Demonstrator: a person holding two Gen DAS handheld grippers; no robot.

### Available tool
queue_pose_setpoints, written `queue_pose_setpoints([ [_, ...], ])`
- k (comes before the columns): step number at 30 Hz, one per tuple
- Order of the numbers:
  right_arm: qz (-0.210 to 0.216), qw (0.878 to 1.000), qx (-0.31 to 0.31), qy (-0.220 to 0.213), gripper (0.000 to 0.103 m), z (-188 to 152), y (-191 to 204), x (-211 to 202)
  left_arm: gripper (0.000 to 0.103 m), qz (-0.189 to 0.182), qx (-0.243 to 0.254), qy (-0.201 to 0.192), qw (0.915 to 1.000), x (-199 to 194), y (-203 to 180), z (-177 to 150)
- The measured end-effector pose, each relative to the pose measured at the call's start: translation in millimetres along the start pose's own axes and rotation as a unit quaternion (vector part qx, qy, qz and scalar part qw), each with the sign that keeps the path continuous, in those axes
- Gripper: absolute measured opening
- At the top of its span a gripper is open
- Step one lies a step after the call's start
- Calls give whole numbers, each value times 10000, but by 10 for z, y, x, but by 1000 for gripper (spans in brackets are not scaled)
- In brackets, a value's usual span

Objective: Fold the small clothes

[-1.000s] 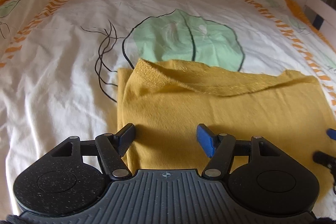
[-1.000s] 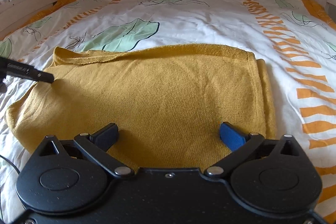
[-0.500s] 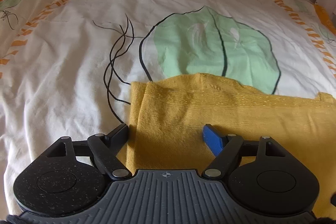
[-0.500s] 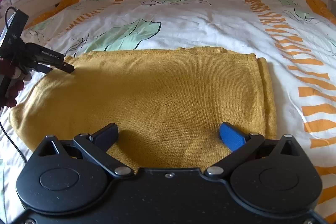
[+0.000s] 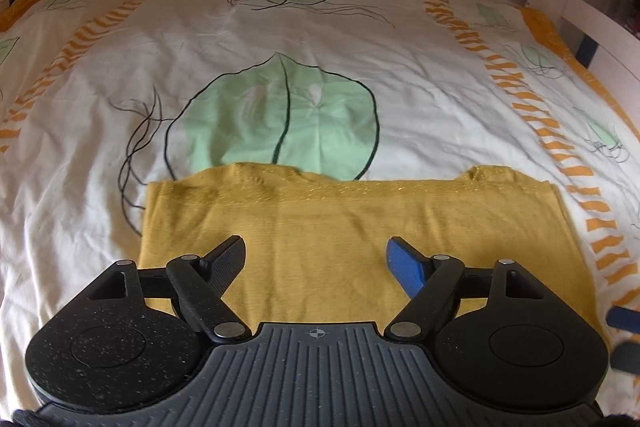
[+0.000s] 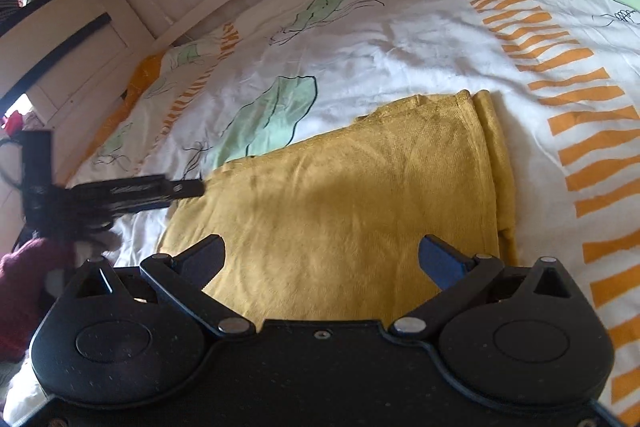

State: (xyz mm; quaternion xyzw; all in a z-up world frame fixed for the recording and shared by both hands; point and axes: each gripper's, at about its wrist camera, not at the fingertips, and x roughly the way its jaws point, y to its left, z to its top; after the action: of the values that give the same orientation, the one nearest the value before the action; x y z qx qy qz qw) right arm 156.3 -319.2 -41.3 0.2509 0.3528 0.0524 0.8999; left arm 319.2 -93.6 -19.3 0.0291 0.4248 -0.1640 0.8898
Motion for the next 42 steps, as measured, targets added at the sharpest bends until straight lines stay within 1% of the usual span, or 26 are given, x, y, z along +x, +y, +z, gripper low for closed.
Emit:
queue_pose_setpoints([
  [2,10,10000,-19,-39,103,-32,-5,-46,77,123,-20,43,9999,131,-85,4],
  [5,-38,9999,-17,-112,103,-74,-44,-46,76,342,14,223,9992,328,-186,-32],
  [10,-144,9998,-124,-84,103,-91,-79,19,78,700,140,463,9964,614,-257,-92],
  [11,-154,9998,-135,-66,103,-96,-83,37,79,731,211,511,9958,672,-269,-112],
  [13,-129,9999,-47,-19,103,-113,-104,64,90,870,394,387,9947,707,-295,-169],
  [16,-42,10000,38,22,103,-111,-108,91,97,995,429,348,9935,735,-300,-197],
  [19,-30,10000,19,-21,103,-112,-86,86,101,1029,393,371,9932,740,-296,-180],
  [22,-22,9999,47,-98,103,-90,-96,58,100,1027,325,348,9936,692,-291,-174],
  [23,-46,9999,49,-140,103,-82,-106,44,99,1013,306,326,9939,654,-292,-178],
  [25,-113,9997,70,-210,103,-63,-135,13,93,925,355,318,9946,550,-303,-223],
  [26,-135,9995,102,-255,103,-55,-155,-7,92,867,400,327,9949,493,-312,-261],
  [29,-176,9990,235,-345,103,-42,-204,-43,92,748,568,357,9949,305,-361,-450],
  [32,-176,9988,288,-356,103,-40,-220,-45,93,644,593,413,9953,165,-380,-664],
  [35,-183,9990,249,-329,103,-50,-209,-30,94,634,551,426,9956,97,-380,-860],
  [37,-197,9990,257,-319,103,-55,-216,-24,94,577,449,358,9967,41,-362,-957],
  [40,-231,9988,293,-325,103,-56,-243,-20,94,474,289,299,9980,-37,-323,-1058],
  [42,-256,9986,316,-345,103,-56,-255,-23,95,407,291,241,9985,-65,-302,-1091],
])
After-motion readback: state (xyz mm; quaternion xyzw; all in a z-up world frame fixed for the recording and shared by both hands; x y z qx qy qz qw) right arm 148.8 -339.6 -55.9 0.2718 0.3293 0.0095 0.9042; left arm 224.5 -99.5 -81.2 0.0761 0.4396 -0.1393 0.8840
